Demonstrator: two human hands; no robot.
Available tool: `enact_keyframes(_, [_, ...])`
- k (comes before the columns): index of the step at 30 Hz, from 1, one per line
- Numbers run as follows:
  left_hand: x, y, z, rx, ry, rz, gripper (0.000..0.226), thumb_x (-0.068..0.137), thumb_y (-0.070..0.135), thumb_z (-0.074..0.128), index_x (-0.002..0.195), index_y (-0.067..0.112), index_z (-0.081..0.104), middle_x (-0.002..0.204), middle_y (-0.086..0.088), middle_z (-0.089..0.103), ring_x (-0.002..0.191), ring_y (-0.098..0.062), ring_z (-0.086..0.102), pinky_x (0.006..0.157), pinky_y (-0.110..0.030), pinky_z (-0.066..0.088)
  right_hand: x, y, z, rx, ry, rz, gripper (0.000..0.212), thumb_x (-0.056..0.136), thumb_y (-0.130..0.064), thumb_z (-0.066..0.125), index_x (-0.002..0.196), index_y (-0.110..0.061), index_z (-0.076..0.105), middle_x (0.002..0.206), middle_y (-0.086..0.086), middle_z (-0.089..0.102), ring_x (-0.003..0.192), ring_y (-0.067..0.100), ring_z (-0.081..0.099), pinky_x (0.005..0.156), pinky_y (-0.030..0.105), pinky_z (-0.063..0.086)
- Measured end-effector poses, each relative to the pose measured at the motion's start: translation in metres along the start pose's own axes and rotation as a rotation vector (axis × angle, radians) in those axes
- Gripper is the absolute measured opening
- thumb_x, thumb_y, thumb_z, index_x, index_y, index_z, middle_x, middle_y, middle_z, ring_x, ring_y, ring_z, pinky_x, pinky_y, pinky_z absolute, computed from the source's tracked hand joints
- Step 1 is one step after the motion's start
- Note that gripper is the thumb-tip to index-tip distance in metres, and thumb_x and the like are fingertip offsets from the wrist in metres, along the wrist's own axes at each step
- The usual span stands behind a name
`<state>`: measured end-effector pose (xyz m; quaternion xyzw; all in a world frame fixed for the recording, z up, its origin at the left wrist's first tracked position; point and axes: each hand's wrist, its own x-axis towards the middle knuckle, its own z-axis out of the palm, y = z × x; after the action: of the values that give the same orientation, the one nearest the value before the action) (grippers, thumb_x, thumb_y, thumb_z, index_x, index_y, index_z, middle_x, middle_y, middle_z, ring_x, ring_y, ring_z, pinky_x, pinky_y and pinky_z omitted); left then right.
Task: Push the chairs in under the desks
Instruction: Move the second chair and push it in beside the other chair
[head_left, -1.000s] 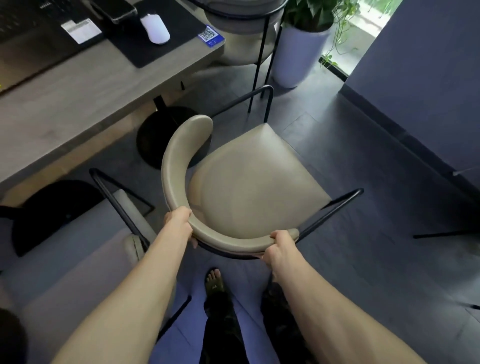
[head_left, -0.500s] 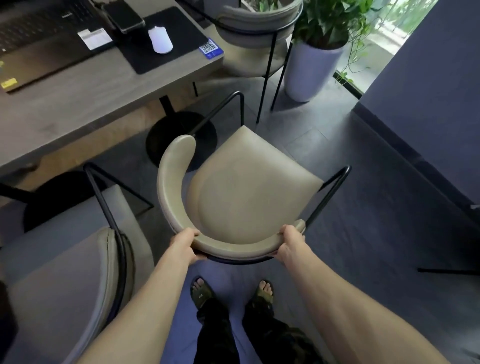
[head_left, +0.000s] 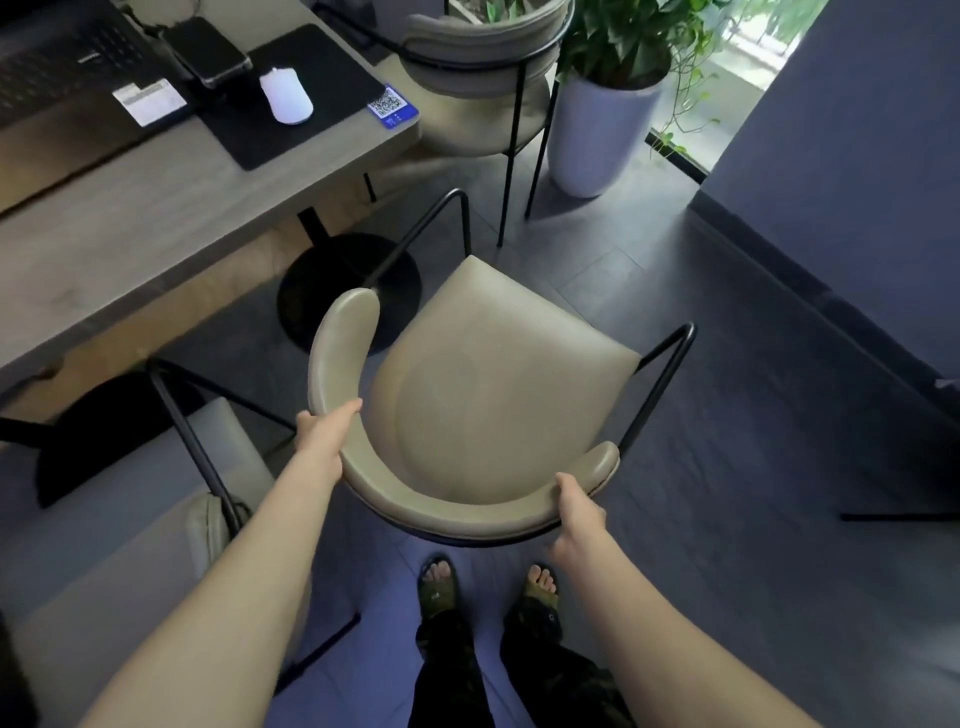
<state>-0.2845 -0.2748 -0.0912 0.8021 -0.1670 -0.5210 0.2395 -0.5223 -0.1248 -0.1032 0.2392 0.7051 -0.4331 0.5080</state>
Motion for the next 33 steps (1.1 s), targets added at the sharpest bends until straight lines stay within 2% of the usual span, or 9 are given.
enact_keyframes(3, [0.013,0.015,-0.003,0.085,-0.012,0.096,0.09,0.071,0.04,0.079,0.145,0.015,0.034,0.135,-0.015,0.051,0.111,-0.033,0.058,0.096,-0.051,0.05,-0.004,0.005,0.01,0.04,0.024,0.08,0.073,0.082,-0.034,0.072,0.145,-0.014,0.04,0.134,0.013,0.06,0.118,0.038,0.06,0.093,0.061,0.05])
enact_keyframes(6, [0.026,0.026,-0.002,0.104,-0.024,0.129,0.087,0.074,0.042,0.078,0.145,0.014,0.036,0.135,-0.012,0.054,0.113,-0.032,0.058,0.096,-0.049,0.05,0.02,0.013,0.016,0.09,0.012,0.149,0.077,0.067,-0.036,0.078,0.138,-0.019,0.051,0.126,0.014,0.067,0.108,0.04,0.066,0.061,0.06,0.054])
enact_keyframes(11, [0.051,0.055,0.004,0.114,-0.125,0.089,0.087,0.074,0.043,0.079,0.143,0.012,0.035,0.132,-0.012,0.054,0.115,-0.034,0.057,0.097,-0.055,0.047,0.1,0.035,0.008,0.155,0.045,0.169,0.094,0.051,-0.023,0.08,0.139,-0.025,0.047,0.121,0.016,0.068,0.101,0.043,0.067,0.051,0.068,0.051])
enact_keyframes(16, [0.067,0.071,0.007,0.237,-0.152,-0.046,0.078,0.066,0.043,0.083,0.129,0.012,0.051,0.118,-0.012,0.064,0.102,-0.041,0.063,0.081,-0.071,0.044,0.075,0.029,0.017,0.1,0.163,0.079,0.07,0.068,-0.017,0.072,0.134,-0.019,0.051,0.121,0.015,0.068,0.106,0.044,0.064,0.079,0.072,0.045])
enact_keyframes(19, [0.07,0.067,0.007,0.261,-0.124,-0.018,0.057,0.078,0.037,0.075,0.124,0.009,0.056,0.117,-0.015,0.066,0.101,-0.039,0.064,0.085,-0.068,0.046,0.042,0.019,0.025,0.124,0.161,0.118,0.047,0.086,-0.011,0.06,0.133,-0.012,0.056,0.121,0.017,0.068,0.113,0.042,0.063,0.095,0.068,0.043])
enact_keyframes(24, [0.108,0.045,0.003,0.186,-0.161,-0.11,0.062,0.071,0.037,0.077,0.124,0.01,0.059,0.117,-0.015,0.067,0.104,-0.042,0.062,0.083,-0.08,0.034,0.021,0.006,0.022,0.126,0.193,0.049,0.044,0.091,-0.001,0.047,0.134,-0.003,0.056,0.128,0.022,0.065,0.119,0.041,0.06,0.102,0.065,0.042])
enact_keyframes(26, [0.121,0.034,0.004,0.171,-0.178,-0.183,0.066,0.069,0.037,0.078,0.127,0.013,0.058,0.12,-0.016,0.066,0.106,-0.043,0.061,0.078,-0.085,0.027,0.023,0.0,0.017,0.097,0.19,0.032,0.046,0.089,-0.001,0.047,0.134,-0.002,0.056,0.129,0.022,0.065,0.118,0.041,0.06,0.1,0.067,0.042])
enact_keyframes(29, [0.094,0.024,0.002,0.155,-0.119,-0.213,0.061,0.077,0.034,0.075,0.13,0.011,0.056,0.12,-0.016,0.064,0.105,-0.041,0.061,0.071,-0.08,0.036,0.036,-0.013,0.005,0.056,0.16,0.061,0.054,0.079,-0.005,0.052,0.132,-0.013,0.055,0.125,0.018,0.066,0.11,0.04,0.063,0.081,0.076,0.044])
enact_keyframes(33, [0.043,0.008,-0.002,0.066,-0.105,-0.248,0.048,0.085,0.027,0.069,0.127,0.008,0.057,0.117,-0.015,0.065,0.103,-0.036,0.062,0.091,-0.075,0.036,0.055,-0.035,-0.01,-0.011,0.122,0.042,0.062,0.069,-0.006,0.053,0.129,-0.018,0.056,0.122,0.014,0.066,0.105,0.04,0.063,0.063,0.063,0.051])
